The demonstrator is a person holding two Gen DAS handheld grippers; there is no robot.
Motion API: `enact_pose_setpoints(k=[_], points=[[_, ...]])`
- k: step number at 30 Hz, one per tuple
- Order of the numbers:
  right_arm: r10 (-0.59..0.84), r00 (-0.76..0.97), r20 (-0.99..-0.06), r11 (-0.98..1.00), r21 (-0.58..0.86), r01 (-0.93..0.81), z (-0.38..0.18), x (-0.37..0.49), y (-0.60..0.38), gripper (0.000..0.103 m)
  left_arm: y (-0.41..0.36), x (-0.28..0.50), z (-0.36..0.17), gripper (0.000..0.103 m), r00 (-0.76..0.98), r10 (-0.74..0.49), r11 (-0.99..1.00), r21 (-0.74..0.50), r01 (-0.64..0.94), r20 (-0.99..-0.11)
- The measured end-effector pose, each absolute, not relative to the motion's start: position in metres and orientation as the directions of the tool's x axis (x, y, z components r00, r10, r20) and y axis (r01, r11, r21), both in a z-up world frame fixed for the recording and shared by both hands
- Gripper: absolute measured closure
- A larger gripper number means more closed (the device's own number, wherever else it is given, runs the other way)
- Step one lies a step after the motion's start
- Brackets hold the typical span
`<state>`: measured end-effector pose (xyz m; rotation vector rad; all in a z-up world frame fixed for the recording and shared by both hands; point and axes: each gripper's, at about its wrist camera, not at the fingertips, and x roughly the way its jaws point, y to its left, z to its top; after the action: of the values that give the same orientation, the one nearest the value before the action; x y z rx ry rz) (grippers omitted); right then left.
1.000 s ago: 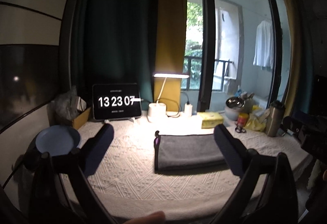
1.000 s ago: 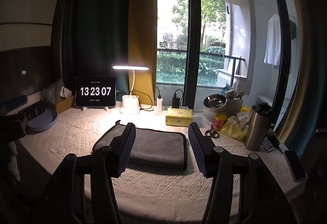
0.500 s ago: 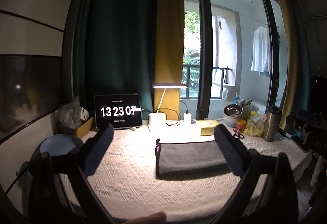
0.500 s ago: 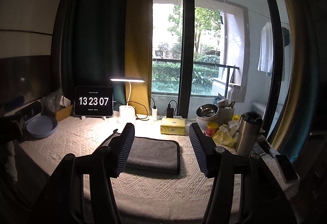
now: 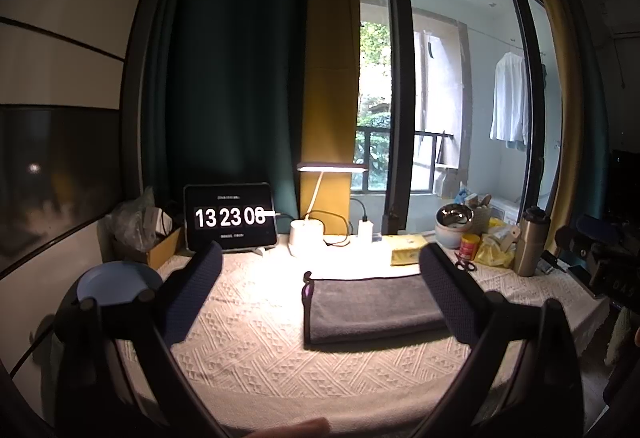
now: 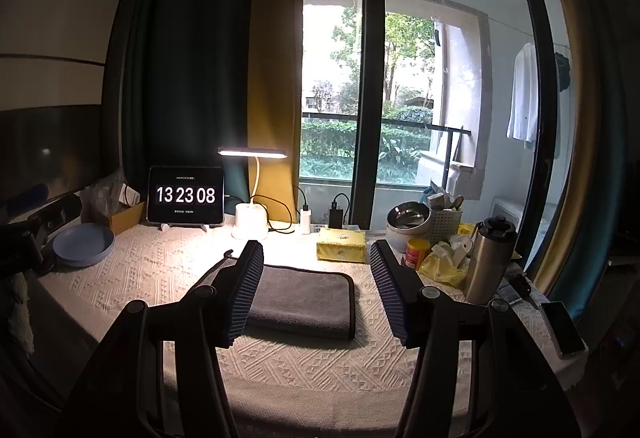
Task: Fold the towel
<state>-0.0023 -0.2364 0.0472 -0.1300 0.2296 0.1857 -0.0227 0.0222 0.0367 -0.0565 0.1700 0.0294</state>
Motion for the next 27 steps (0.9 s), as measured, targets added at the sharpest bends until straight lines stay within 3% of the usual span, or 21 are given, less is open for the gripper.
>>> enact_pose_setpoints(k=[27], points=[[0.184,0.949,-0.254,0.969,-0.115,-0.219,0.0421,0.0004,-0.2281,0.044,0.0175,-0.0220,0.0349,0.003,0.984,0.008,0.998,-0.059,-0.018,-0.180]])
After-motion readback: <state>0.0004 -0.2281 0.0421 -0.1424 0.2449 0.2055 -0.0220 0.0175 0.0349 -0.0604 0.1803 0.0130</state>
